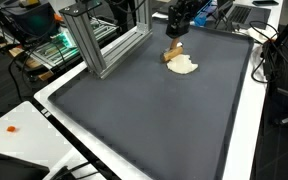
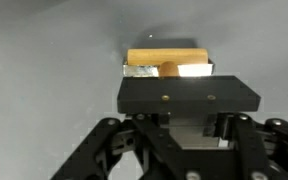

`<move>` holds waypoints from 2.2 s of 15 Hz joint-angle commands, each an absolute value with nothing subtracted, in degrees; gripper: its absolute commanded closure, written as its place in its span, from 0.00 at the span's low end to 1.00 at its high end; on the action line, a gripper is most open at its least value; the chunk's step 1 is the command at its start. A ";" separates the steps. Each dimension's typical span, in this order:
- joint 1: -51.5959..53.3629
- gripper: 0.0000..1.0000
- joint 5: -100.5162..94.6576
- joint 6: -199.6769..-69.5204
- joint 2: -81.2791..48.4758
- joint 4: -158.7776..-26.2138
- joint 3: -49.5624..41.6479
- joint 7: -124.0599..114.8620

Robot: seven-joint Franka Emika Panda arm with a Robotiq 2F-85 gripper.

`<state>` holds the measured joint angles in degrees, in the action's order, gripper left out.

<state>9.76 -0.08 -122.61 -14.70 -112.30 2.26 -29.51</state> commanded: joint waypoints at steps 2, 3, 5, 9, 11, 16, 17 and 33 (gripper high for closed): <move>8.87 0.66 0.66 -118.92 -14.15 -111.96 2.31 -27.29; 8.78 0.66 0.46 -118.22 -13.74 -111.62 2.23 -27.15; 8.53 0.66 -0.12 -116.90 -13.20 -110.90 1.99 -26.84; 8.03 0.66 -0.35 -116.06 -12.46 -109.29 1.85 -26.16; 7.85 0.66 -0.51 -115.30 -11.61 -108.70 1.94 -25.35; 7.75 0.66 -0.40 -111.91 -5.17 -109.60 2.72 -21.50; 7.80 0.66 -0.42 -111.59 -3.58 -110.32 2.98 -20.85; 10.02 0.66 3.85 -112.66 23.51 -131.03 8.96 -8.52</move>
